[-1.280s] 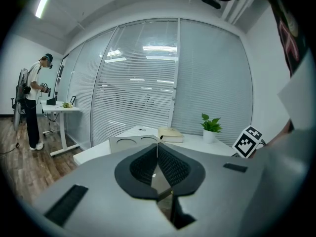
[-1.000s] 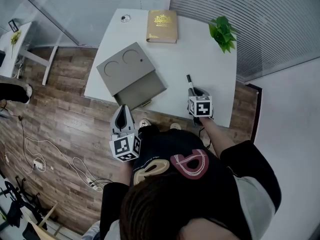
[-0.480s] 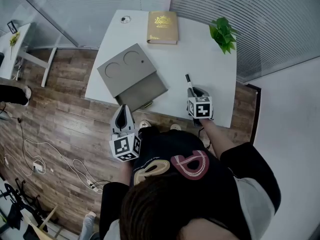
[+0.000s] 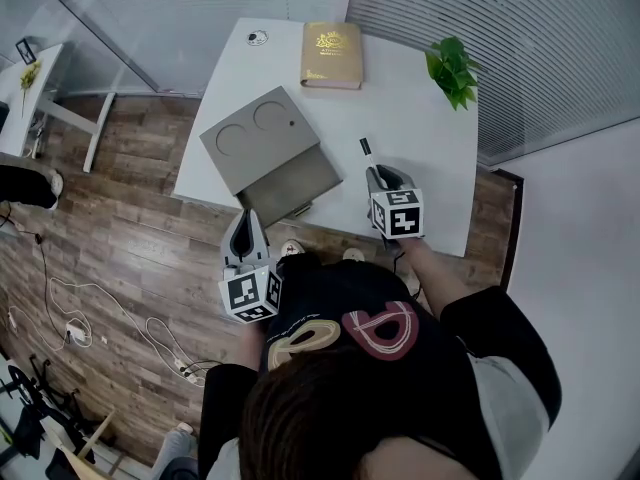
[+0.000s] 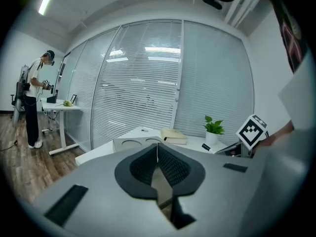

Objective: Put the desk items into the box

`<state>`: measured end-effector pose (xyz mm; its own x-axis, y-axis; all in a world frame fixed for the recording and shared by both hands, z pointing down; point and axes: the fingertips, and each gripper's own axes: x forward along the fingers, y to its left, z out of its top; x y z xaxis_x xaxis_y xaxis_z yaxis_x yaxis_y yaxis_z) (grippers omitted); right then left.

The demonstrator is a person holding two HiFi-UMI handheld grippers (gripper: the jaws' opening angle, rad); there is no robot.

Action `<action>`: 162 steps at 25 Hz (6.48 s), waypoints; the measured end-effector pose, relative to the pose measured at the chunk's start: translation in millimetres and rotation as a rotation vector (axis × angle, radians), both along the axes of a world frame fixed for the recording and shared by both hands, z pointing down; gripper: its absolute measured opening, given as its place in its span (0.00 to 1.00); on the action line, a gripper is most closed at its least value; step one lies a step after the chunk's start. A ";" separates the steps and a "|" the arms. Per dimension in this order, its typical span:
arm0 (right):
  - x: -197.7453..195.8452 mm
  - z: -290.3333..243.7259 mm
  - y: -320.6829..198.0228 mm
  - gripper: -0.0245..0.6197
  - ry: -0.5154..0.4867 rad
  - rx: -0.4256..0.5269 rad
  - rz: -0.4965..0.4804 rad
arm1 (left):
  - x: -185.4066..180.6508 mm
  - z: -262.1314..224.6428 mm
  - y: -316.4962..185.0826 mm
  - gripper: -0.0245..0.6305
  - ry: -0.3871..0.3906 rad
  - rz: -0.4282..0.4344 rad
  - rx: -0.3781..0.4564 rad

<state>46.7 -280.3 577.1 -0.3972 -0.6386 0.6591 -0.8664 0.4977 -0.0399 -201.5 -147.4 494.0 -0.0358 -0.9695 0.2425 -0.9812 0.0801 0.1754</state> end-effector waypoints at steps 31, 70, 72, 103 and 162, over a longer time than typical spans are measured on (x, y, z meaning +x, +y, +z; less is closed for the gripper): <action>-142.8 -16.8 45.4 0.15 0.066 0.062 -0.530 | -64.3 2.3 8.1 0.07 0.012 -0.042 0.020; -222.1 36.4 86.8 0.15 0.377 0.016 -1.159 | -116.2 9.0 26.0 0.07 0.009 -0.164 0.005; -222.5 40.2 85.6 0.15 0.385 0.008 -1.165 | -118.1 10.1 27.0 0.07 0.012 -0.172 0.004; -221.7 55.0 79.5 0.16 0.326 -0.122 -1.135 | -109.7 3.0 23.9 0.07 -0.014 -0.192 0.001; -106.5 -71.1 23.8 0.34 -0.151 0.305 -0.310 | -25.0 -0.5 -17.6 0.07 0.055 0.042 0.020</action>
<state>-59.8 -256.6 506.0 -0.6777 -0.6298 0.3796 -0.6702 0.7414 0.0337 -226.5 -165.0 493.5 0.0176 -0.9745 0.2238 -0.9726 0.0353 0.2299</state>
